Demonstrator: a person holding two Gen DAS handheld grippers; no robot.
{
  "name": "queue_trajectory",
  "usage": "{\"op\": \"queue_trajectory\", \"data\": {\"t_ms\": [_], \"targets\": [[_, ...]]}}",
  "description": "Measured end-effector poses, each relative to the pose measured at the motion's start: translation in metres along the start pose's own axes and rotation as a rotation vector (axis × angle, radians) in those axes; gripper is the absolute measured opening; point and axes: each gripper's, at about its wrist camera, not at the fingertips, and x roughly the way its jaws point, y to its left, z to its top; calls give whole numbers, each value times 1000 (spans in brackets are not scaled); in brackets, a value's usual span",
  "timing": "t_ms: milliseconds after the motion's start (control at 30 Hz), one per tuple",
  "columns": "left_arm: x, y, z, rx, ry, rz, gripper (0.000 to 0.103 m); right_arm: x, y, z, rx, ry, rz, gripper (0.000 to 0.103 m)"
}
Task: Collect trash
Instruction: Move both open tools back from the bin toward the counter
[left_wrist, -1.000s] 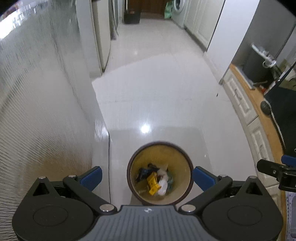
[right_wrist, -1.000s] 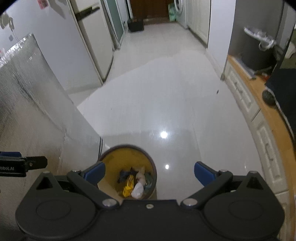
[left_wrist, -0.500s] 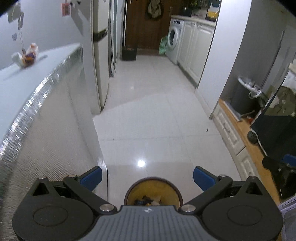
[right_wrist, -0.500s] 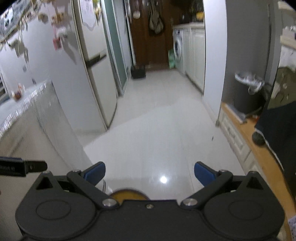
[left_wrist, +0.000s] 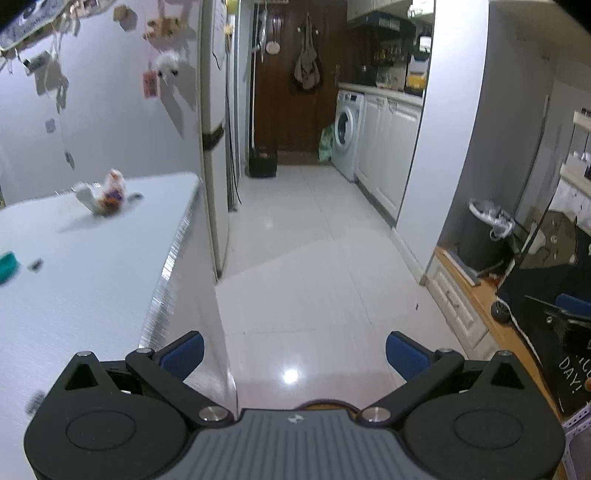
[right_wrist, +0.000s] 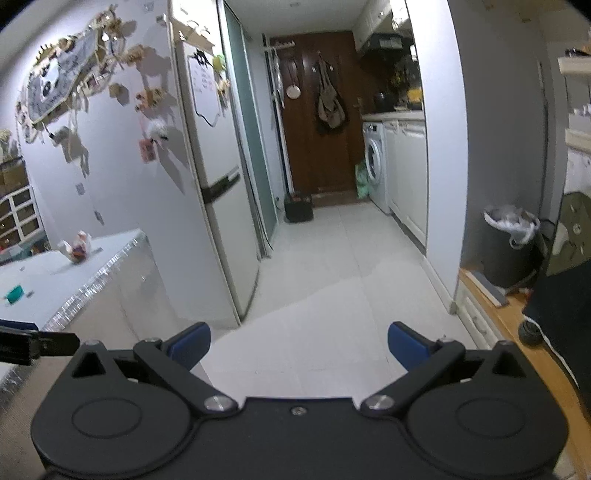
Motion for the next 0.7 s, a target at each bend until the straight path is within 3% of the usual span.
{"op": "queue_trajectory", "data": {"t_ms": [400, 700], "targets": [[-56, 61, 47, 51, -104, 108, 103, -9, 73, 54, -50, -112, 154, 103], [-71, 132, 79, 54, -148, 222, 103, 20, 131, 91, -60, -111, 254, 103]]}}
